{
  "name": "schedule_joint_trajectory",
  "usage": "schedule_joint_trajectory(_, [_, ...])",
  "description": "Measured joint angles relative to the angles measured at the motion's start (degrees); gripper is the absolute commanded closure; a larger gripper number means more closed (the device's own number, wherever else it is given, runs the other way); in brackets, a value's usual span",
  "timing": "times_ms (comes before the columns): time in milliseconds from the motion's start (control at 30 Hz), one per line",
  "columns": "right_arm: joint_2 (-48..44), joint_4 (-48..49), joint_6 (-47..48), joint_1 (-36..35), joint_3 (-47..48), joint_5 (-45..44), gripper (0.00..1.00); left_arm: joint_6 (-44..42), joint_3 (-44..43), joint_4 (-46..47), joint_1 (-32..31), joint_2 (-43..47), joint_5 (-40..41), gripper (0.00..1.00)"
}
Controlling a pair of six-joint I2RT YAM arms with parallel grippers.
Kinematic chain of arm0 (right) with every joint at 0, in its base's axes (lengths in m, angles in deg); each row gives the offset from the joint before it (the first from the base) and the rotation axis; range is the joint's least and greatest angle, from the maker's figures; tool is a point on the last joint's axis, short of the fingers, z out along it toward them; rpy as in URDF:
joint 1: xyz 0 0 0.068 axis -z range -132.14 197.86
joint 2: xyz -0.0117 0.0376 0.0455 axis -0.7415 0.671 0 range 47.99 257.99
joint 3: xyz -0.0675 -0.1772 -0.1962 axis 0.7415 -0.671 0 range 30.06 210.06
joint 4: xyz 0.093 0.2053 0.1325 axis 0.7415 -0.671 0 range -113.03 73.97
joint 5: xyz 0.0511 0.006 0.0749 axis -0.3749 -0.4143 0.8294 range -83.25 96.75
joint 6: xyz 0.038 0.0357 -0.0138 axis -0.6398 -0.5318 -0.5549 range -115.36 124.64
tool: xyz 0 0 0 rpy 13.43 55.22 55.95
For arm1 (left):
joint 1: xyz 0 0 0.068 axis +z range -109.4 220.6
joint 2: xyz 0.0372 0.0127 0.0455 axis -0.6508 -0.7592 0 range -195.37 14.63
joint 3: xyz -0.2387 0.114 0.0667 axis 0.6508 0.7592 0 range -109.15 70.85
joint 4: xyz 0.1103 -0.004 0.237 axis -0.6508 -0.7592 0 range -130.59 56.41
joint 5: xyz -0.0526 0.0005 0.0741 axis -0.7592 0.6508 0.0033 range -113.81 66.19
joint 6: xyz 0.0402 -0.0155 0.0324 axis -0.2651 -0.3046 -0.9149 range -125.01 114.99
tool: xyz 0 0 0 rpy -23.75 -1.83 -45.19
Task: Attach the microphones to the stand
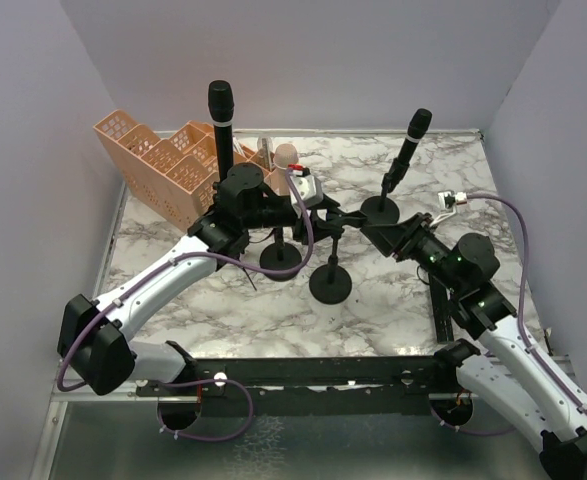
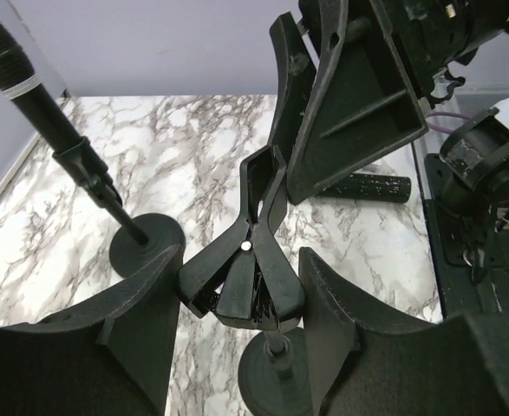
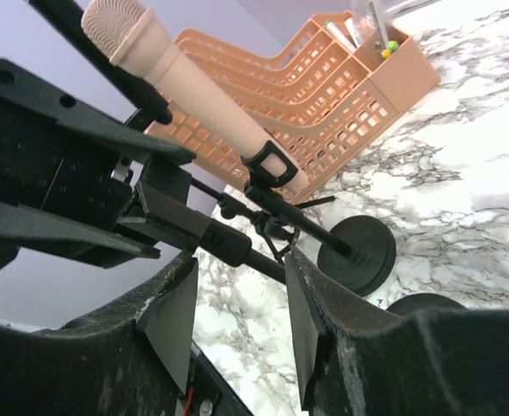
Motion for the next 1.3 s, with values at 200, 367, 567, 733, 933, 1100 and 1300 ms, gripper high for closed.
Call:
schedule_joint_trajectory(200, [1.9, -4.8, -0.2, 0.0, 4.2, -4.9, 0.51, 1.1, 0.9, -0.4, 0.1, 1.4, 4.3, 0.87])
schedule_joint_trajectory(367, [2.5, -11.6, 0.2, 0.0, 6.1, -13.5, 0.45, 1.7, 2.0, -0.4, -0.1, 2.8, 5.7, 1.0])
schedule_joint_trajectory(567, [6.3, -20.0, 2.7, 0.0, 9.3, -23.5, 0.39, 2.6, 2.6, -0.1, -0.1, 3.3, 7.0, 0.8])
schedule_joint_trajectory(733, [11.5, -25.5, 5.0, 0.0, 12.3, -28.1, 0.39, 3.0, 2.8, 0.2, -0.1, 3.3, 7.1, 0.43])
schedule_joint_trajectory(933, [14.5, -28.9, 6.1, 0.0, 12.7, -29.9, 0.39, 3.6, 2.8, 1.4, -0.1, 3.3, 7.4, 0.23])
schedule_joint_trajectory(1100, [15.0, -30.1, 6.8, 0.0, 12.7, -31.9, 0.39, 3.4, 2.8, 1.6, -0.1, 3.0, 7.4, 0.2])
schedule_joint_trajectory(1300, [15.7, -32.0, 7.4, 0.0, 12.7, -34.0, 0.39, 2.1, 2.8, 0.7, -0.1, 2.3, 7.0, 0.26])
